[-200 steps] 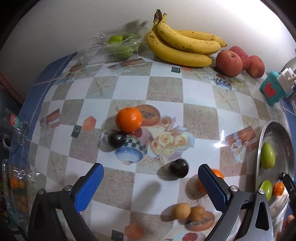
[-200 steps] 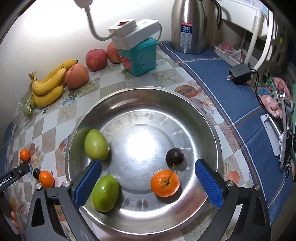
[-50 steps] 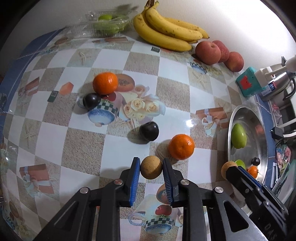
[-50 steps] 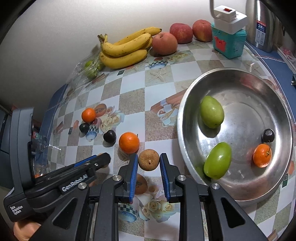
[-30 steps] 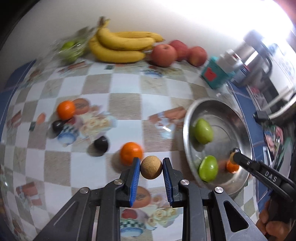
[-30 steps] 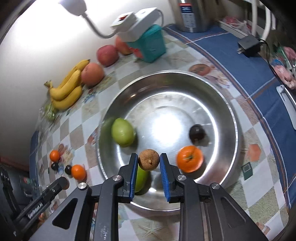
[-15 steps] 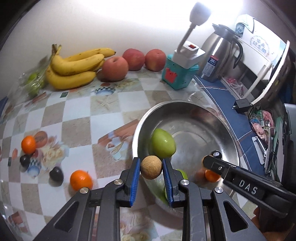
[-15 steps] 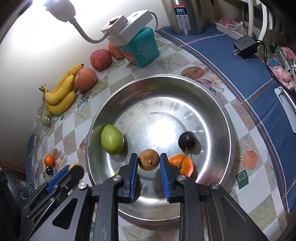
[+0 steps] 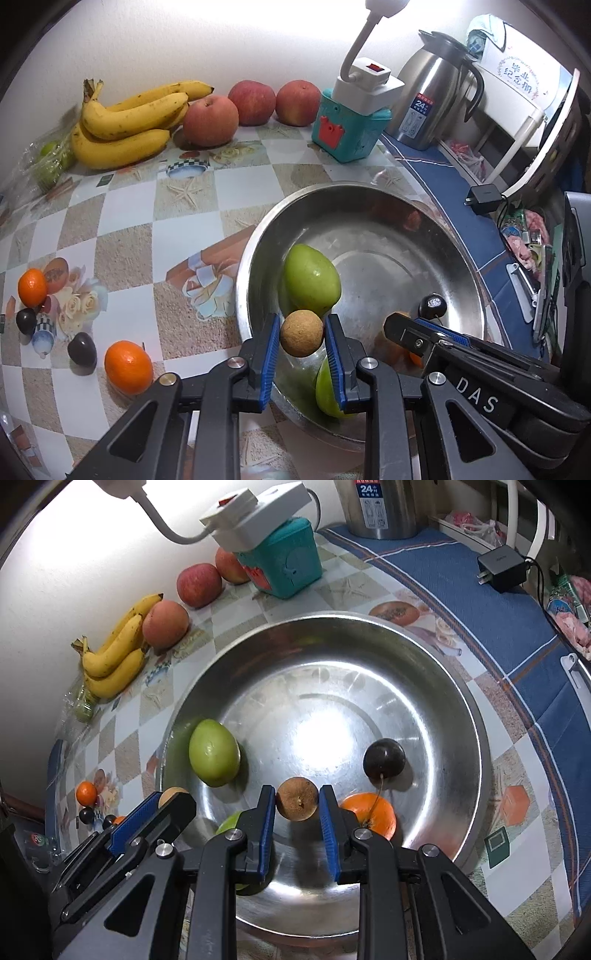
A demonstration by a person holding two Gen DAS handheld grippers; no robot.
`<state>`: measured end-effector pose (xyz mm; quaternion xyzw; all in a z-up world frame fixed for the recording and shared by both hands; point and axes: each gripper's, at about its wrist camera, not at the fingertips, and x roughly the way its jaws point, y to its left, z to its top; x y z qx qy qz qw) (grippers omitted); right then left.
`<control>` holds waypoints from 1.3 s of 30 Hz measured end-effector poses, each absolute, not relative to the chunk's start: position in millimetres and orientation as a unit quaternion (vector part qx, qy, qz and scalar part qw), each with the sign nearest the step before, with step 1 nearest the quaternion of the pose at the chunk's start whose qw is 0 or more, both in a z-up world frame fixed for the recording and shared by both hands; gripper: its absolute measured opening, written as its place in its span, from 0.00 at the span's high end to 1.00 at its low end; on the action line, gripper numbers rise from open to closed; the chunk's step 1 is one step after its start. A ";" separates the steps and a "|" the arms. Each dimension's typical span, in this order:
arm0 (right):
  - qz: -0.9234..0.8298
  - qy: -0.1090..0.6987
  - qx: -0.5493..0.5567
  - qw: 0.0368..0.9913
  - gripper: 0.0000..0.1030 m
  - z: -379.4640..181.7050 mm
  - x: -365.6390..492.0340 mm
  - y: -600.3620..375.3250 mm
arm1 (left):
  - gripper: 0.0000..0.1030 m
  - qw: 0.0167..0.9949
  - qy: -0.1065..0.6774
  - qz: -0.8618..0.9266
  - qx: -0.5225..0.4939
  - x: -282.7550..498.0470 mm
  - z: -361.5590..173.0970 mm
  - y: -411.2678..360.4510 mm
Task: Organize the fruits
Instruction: 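Lower the kiwi into the bowl with the right tool while the left tool lowers its kiwi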
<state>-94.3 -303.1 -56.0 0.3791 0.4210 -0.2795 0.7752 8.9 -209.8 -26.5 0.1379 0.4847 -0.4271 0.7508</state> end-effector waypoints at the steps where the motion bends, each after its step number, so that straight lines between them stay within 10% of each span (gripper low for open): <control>1: -0.280 0.421 0.380 0.775 0.75 -56.3 -94.2 -303.3 | 0.74 0.751 0.485 -0.426 0.137 8.8 -26.6 -209.9; 39: -0.271 0.403 0.376 0.789 0.74 -39.5 -93.6 -302.6 | 0.72 0.756 0.493 -0.419 0.102 18.6 -5.5 -197.0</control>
